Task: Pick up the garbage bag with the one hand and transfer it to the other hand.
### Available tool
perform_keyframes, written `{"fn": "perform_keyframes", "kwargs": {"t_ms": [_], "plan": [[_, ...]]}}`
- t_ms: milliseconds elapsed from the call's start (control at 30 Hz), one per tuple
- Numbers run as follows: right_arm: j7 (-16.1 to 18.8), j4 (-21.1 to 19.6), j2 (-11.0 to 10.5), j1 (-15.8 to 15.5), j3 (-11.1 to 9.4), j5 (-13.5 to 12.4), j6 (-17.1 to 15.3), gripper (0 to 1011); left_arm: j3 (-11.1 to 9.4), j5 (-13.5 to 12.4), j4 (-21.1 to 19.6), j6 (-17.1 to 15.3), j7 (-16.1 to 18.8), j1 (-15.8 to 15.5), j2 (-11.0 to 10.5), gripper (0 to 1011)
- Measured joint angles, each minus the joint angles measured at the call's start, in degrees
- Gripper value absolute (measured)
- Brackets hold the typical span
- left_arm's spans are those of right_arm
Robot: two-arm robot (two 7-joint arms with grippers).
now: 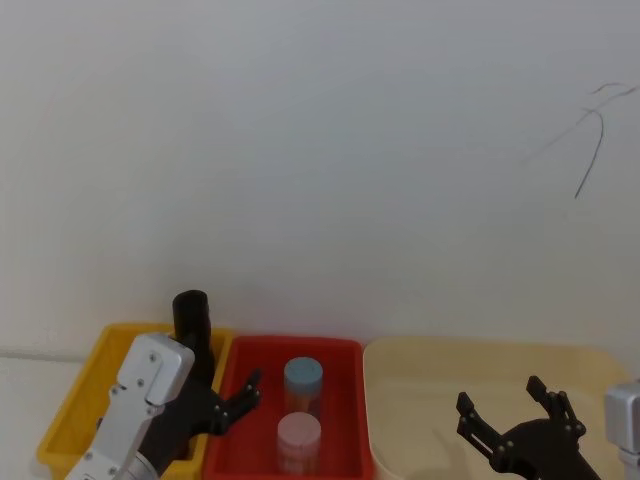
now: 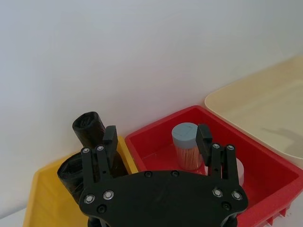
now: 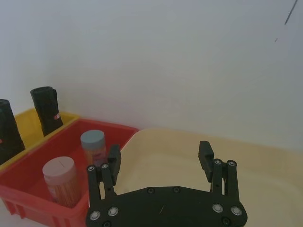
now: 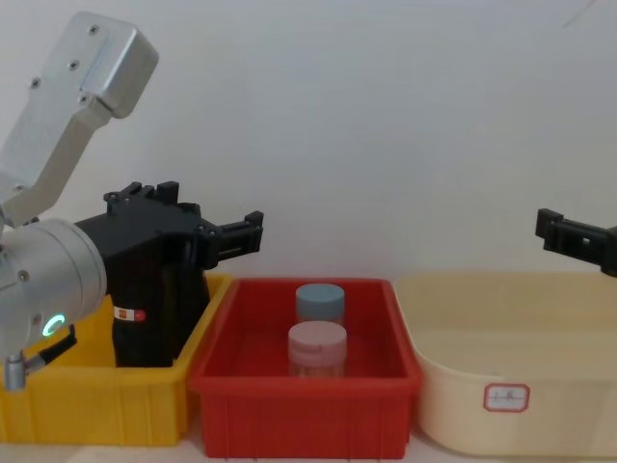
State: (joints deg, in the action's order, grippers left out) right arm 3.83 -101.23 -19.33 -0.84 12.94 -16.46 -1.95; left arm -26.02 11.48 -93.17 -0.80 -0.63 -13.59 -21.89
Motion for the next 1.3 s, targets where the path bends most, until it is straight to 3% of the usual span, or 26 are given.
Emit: {"fn": "perform_keyframes", "kwargs": {"t_ms": [1300], "plan": [[0.0, 0.0, 0.0, 0.0, 0.0, 0.0, 0.0, 1000, 0.0, 0.0, 0.0, 0.0, 0.0, 0.0, 0.0, 1000]]}}
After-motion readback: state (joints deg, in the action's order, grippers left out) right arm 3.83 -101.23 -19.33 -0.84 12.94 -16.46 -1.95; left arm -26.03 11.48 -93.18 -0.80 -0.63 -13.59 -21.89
